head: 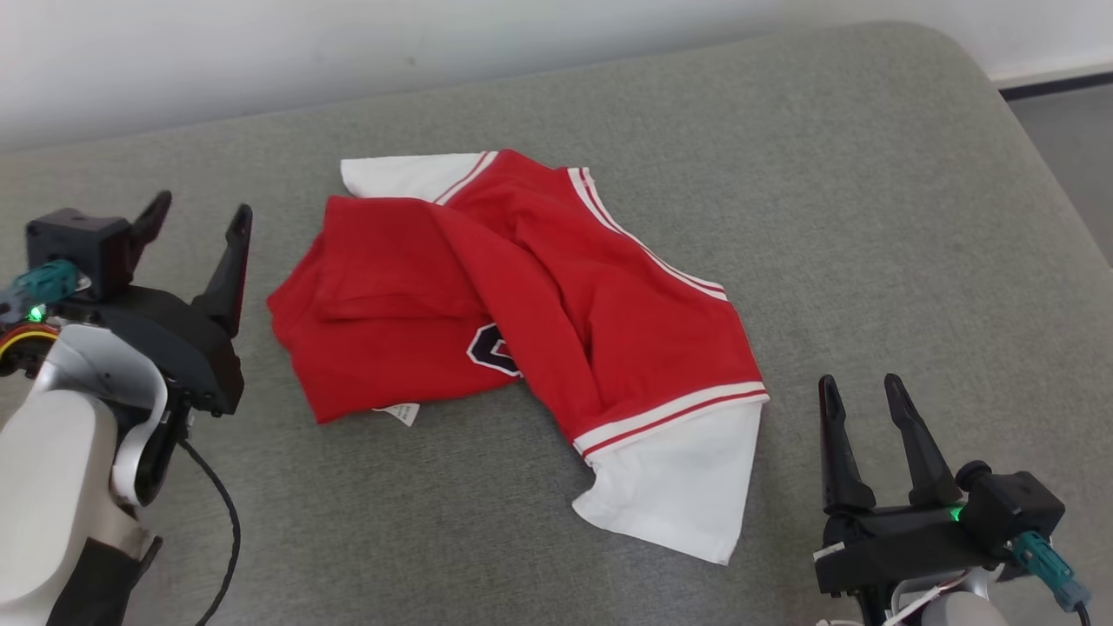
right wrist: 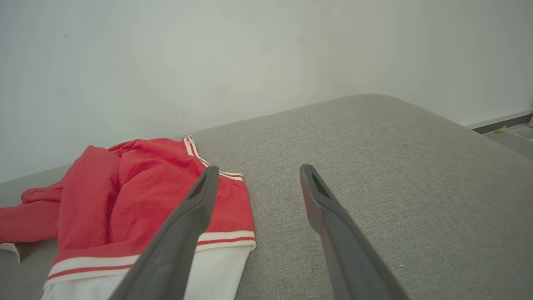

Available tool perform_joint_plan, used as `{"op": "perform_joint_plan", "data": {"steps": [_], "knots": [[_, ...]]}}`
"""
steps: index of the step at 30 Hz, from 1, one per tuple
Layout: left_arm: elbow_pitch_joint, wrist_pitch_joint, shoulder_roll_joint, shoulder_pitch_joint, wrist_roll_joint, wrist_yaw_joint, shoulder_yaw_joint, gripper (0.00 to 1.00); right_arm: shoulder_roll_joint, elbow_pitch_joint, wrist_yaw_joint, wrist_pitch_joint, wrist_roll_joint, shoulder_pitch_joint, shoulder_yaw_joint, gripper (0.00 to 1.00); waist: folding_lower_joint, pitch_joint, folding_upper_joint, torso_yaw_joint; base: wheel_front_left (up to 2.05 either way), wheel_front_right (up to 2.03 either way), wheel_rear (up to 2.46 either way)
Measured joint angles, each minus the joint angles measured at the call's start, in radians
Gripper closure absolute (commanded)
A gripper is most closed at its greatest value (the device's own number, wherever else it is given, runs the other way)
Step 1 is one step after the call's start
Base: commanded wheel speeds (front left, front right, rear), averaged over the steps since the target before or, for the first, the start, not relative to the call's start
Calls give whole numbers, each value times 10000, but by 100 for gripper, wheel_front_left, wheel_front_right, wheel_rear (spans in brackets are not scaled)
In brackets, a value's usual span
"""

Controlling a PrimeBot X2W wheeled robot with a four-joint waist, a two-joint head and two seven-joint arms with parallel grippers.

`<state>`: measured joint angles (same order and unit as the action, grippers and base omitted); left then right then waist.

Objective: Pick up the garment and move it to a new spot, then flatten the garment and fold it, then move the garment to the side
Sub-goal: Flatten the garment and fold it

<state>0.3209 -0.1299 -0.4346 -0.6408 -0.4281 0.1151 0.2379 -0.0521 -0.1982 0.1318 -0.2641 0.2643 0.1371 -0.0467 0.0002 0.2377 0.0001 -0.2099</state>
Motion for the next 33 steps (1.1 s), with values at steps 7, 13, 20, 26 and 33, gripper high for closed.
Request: {"op": "perform_joint_plan", "data": {"steps": [7,13,20,26,33], "knots": [[963,-859,-119,-360,-397,94,683,0,4,19,0,0,251,178,-163,0,0,374,0,-378,0,0,0],[1498,-1559,-222,-516,-777,130,1149,0,8,10,0,0,347,277,-205,0,0,577,0,-654,0,0,0],[1567,-2174,-383,-621,-1267,142,1795,0,8,-31,0,0,403,278,-201,0,-1,628,0,-800,0,0,0],[1609,-2493,-491,-726,-1597,142,2243,0,10,-21,0,0,430,334,-203,0,-1,662,0,-901,0,0,0],[1914,-2817,-539,-855,-1814,142,2414,100,10,6,0,0,451,334,-192,0,-1,749,0,-958,0,0,0]]}}
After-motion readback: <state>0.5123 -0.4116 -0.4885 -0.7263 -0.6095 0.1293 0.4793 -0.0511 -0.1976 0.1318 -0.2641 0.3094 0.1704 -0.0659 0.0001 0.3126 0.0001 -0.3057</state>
